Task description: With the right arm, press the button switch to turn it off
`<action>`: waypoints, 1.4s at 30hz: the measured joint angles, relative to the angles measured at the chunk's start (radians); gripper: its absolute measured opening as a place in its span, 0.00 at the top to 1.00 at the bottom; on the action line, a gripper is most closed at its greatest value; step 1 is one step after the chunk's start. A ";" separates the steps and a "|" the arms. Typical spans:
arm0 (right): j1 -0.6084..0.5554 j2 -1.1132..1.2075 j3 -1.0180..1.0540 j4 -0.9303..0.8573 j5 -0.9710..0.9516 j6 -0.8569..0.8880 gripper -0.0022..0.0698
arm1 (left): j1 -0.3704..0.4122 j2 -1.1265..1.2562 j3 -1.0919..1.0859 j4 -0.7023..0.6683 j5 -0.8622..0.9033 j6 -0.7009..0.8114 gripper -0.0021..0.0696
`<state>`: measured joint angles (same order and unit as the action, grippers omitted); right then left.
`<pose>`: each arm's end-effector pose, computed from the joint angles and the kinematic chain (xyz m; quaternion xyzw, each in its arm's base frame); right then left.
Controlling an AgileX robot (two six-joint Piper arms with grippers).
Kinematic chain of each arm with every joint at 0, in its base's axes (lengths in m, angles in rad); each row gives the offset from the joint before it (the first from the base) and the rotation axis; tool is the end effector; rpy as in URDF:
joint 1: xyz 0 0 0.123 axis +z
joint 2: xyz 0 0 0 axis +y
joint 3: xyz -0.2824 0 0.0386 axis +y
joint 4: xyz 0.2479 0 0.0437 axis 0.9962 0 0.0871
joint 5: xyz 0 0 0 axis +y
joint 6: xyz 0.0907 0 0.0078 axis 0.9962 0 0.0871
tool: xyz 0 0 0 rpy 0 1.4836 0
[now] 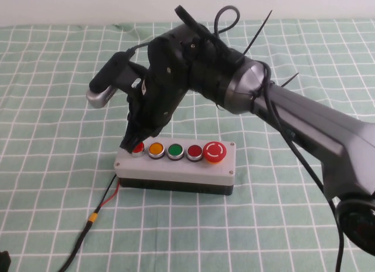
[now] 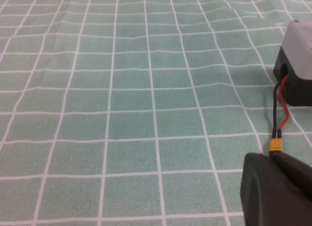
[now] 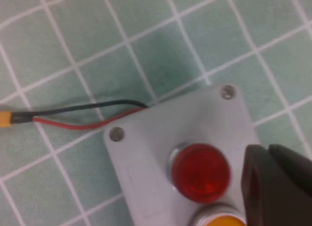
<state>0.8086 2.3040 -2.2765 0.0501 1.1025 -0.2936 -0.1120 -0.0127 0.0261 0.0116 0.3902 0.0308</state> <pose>0.3509 0.3735 0.2653 -0.5010 0.8248 0.0901 0.2460 0.0518 -0.0054 0.1699 0.0608 0.8074 -0.0189 0.5866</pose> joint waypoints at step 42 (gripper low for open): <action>0.000 -1.033 0.787 -0.118 0.004 0.273 0.99 | 0.000 0.000 0.000 0.000 0.000 0.000 0.98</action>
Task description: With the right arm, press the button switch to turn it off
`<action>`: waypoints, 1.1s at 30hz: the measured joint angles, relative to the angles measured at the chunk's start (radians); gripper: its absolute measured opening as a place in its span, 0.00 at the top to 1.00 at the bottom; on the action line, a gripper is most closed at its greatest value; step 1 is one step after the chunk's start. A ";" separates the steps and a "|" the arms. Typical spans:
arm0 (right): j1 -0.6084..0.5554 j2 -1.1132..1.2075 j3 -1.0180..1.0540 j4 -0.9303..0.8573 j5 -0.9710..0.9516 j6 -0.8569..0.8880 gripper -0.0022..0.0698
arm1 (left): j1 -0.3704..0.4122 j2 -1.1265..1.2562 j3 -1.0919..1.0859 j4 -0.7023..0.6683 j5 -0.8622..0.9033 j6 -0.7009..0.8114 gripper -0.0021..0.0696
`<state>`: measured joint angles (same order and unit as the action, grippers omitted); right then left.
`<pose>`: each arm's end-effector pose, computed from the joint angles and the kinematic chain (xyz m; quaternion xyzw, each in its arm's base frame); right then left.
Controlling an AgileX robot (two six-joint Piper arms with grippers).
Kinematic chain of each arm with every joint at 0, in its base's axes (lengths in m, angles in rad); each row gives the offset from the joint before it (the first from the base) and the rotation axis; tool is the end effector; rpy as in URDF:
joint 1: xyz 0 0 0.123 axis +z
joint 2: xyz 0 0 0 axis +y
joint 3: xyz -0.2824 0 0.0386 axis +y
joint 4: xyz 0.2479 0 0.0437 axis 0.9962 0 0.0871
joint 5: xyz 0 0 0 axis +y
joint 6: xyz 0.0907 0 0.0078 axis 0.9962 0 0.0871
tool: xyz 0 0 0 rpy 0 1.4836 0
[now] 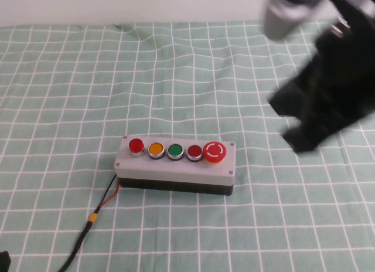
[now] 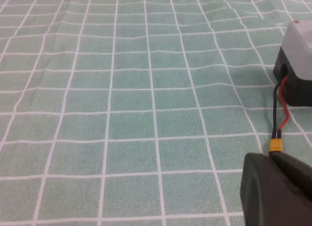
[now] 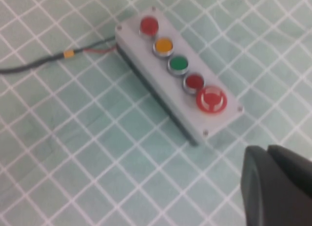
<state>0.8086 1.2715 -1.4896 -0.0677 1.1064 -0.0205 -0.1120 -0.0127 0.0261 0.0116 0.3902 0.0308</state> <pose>0.1762 0.1766 0.4352 -0.3756 0.8468 0.1129 0.3594 0.0518 -0.0054 0.1699 0.0608 0.8074 -0.0189 0.5866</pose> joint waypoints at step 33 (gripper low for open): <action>-0.110 -0.644 0.407 0.028 -0.042 0.040 0.99 | 0.000 0.000 0.000 0.000 0.000 0.000 0.98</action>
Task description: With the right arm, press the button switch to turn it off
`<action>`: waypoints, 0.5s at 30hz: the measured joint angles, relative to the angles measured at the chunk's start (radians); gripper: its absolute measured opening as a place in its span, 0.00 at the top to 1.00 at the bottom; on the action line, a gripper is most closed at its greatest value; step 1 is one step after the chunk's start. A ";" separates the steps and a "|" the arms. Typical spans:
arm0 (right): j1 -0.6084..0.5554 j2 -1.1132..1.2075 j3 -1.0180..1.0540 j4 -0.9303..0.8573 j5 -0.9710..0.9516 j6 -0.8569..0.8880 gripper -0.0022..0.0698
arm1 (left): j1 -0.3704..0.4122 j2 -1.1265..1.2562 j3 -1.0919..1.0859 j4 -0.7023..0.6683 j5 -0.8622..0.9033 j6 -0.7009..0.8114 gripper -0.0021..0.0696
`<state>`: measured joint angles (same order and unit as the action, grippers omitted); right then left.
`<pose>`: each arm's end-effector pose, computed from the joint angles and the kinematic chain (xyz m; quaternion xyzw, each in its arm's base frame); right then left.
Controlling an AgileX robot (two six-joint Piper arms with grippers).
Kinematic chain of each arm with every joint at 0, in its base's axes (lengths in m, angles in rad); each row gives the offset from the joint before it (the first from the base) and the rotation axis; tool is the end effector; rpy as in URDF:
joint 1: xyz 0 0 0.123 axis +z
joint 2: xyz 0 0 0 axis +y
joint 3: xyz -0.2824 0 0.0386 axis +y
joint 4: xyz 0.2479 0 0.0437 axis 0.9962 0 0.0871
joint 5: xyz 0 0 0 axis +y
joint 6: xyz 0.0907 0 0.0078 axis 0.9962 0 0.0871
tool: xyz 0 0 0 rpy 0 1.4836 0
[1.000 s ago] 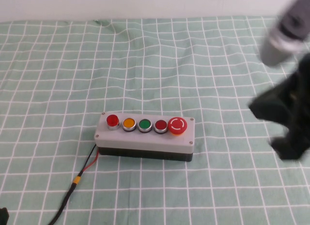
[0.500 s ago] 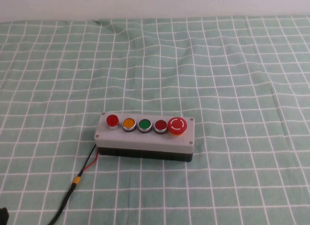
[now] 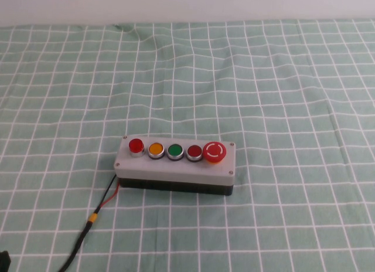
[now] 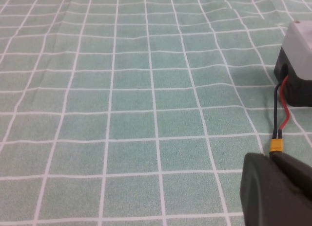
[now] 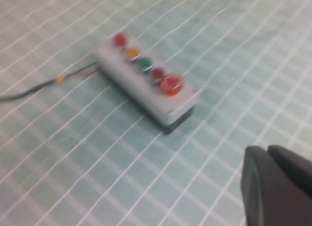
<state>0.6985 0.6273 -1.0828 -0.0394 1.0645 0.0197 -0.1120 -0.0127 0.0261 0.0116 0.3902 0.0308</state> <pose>0.0604 0.0466 0.4229 -0.2878 0.8162 0.1575 0.4757 0.0518 -0.0054 0.1699 0.0608 0.8074 -0.0189 0.5866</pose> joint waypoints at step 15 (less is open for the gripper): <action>-0.476 -0.436 0.537 -0.033 -0.451 0.000 0.99 | 0.000 0.000 0.000 0.000 0.000 0.000 0.98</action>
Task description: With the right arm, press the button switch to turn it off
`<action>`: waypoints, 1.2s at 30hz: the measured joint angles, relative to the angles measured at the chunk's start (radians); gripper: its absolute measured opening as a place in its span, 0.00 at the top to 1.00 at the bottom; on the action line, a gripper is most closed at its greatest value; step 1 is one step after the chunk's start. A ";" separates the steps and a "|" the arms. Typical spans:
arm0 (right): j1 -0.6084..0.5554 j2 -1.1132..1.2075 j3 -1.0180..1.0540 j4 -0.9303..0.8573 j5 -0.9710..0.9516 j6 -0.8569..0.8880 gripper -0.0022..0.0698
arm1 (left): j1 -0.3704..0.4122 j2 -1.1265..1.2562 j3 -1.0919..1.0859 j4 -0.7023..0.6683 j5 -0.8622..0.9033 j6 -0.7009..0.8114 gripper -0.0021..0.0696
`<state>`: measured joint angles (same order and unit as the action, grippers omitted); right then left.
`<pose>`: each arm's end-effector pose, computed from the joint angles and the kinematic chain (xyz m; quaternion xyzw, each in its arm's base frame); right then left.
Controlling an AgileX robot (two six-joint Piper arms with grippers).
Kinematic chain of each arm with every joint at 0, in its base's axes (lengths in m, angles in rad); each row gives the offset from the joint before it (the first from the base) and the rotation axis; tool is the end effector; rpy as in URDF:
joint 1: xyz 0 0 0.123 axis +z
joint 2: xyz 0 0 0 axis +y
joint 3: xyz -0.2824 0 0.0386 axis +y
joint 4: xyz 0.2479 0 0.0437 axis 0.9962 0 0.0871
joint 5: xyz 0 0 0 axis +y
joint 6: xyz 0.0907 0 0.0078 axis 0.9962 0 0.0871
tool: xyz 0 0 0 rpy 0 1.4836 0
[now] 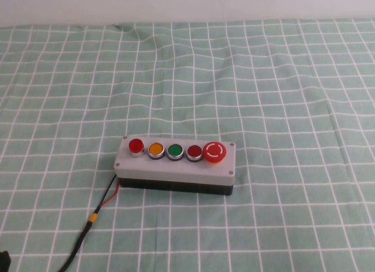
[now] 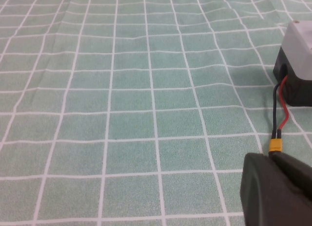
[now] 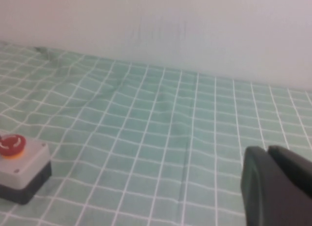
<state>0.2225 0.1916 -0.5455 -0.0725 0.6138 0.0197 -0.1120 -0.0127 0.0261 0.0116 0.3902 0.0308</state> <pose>0.0370 0.0045 0.3259 -0.0866 0.7601 0.0429 0.6426 0.0518 -0.0054 0.1699 0.0608 0.8074 -0.0189 0.5866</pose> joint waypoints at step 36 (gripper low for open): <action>-0.250 -0.200 0.570 0.011 -0.220 0.000 0.99 | 0.000 0.000 0.000 0.000 0.000 0.000 0.98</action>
<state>-0.0274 -0.0083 0.0242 -0.0612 0.3933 0.0197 -0.1120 -0.0127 0.0261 0.0116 0.3902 0.0308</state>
